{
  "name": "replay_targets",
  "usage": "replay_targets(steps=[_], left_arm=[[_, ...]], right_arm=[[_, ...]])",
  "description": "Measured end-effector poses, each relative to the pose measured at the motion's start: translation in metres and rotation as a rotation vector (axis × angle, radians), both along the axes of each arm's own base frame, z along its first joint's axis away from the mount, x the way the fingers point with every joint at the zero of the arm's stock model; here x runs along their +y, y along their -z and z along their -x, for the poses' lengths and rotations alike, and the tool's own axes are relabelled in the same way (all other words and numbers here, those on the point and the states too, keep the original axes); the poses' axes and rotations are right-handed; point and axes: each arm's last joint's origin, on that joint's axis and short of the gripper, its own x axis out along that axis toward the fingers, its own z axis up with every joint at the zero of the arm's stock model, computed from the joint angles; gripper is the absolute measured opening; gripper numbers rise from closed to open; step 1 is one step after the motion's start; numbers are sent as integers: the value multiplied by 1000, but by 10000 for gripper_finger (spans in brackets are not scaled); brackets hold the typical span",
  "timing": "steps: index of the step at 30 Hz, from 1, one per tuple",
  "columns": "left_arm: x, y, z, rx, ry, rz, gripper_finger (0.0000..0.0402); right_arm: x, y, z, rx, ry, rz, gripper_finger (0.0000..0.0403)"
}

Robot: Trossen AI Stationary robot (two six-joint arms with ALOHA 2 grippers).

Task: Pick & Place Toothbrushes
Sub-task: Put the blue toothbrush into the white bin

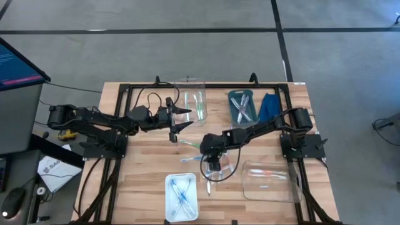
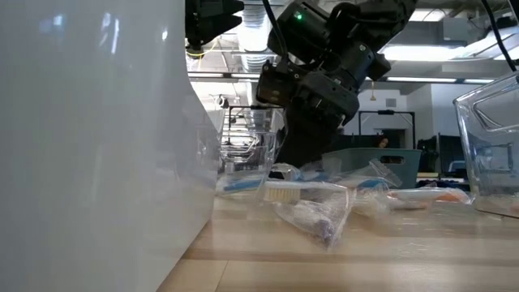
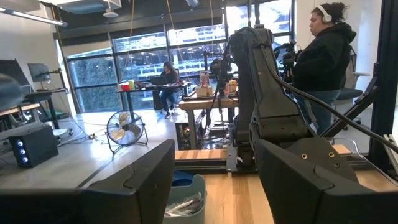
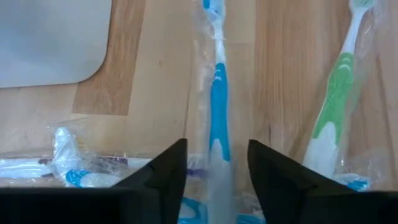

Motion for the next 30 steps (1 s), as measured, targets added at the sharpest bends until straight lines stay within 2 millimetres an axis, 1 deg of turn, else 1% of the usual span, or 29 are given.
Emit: replay_targets(steps=[3, 6, 10, 17, 21, 25, 30], left_arm=[[0, 0, 0, 0, 0, 0, 218], [0, 0, 0, 0, 0, 0, 218], [0, 0, 0, 0, 0, 0, 218], [0, 0, 0, -1, 0, 0, 218], [0, 0, 0, -2, 0, 0, 218], [0, 0, 0, -2, 0, 0, 218], [0, 0, 0, -3, 1, 0, 218]], right_arm=[[0, 0, 0, -3, 2, 1, 187], [0, -1, -1, -15, 2, 2, 196], [0, 0, -4, -43, 2, -1, 191], [1, -1, -6, -63, -6, 3, 166], [3, -4, -9, -113, -13, -6, 158], [4, -5, -10, -129, -16, -8, 160], [4, -5, -10, -127, -14, -7, 173]])
